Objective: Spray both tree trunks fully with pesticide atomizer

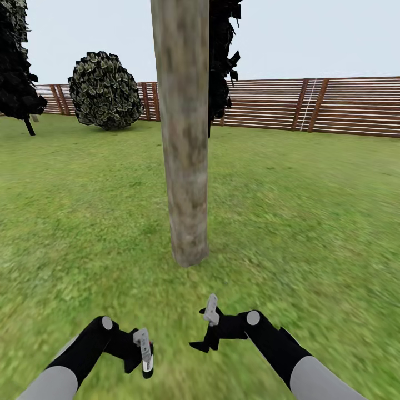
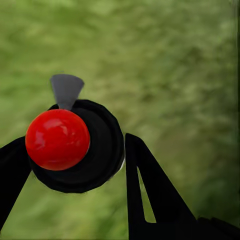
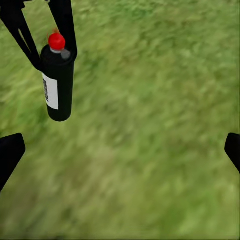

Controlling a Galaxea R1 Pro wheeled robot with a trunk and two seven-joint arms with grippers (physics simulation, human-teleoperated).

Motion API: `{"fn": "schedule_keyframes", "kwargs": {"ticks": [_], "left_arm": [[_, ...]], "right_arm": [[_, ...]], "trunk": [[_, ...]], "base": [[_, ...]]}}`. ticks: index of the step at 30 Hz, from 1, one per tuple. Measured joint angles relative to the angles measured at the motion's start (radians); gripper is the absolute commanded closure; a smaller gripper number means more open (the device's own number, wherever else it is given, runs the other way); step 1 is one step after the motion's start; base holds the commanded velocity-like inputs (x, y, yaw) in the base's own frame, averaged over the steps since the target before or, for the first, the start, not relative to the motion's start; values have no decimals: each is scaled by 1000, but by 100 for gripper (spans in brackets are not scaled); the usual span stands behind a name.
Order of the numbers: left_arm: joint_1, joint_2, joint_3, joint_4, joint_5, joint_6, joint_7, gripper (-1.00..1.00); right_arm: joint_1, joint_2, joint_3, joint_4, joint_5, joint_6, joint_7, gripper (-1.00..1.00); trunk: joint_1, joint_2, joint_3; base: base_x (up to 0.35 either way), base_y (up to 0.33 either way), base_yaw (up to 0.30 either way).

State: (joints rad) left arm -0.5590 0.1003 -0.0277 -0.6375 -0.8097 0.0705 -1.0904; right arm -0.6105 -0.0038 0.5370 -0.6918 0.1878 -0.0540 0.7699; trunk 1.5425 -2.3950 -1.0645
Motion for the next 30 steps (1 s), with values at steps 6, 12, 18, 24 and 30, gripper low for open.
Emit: {"fn": "schedule_keyframes", "kwargs": {"ticks": [6,12,18,24,30], "left_arm": [[-1,-11,0,-3,-8,-1,-2,100],[-1,-14,0,-4,-7,-1,-1,100],[-1,-45,-1,-5,-20,-1,-1,100],[-1,-65,-1,-6,-56,-2,-2,100],[-6,-77,0,-7,-58,-3,-2,100]], "right_arm": [[0,1,1,0,0,-1,2,-100],[0,1,1,1,0,-1,2,-100],[0,1,1,2,-1,-1,2,100],[0,1,3,2,1,1,3,100],[0,1,3,2,1,2,3,100]], "trunk": [[0,0,0],[0,0,0],[0,0,0],[0,0,0],[0,0,0]], "base": [[0,0,0],[0,0,0],[0,0,0],[0,0,0],[0,0,0]]}}
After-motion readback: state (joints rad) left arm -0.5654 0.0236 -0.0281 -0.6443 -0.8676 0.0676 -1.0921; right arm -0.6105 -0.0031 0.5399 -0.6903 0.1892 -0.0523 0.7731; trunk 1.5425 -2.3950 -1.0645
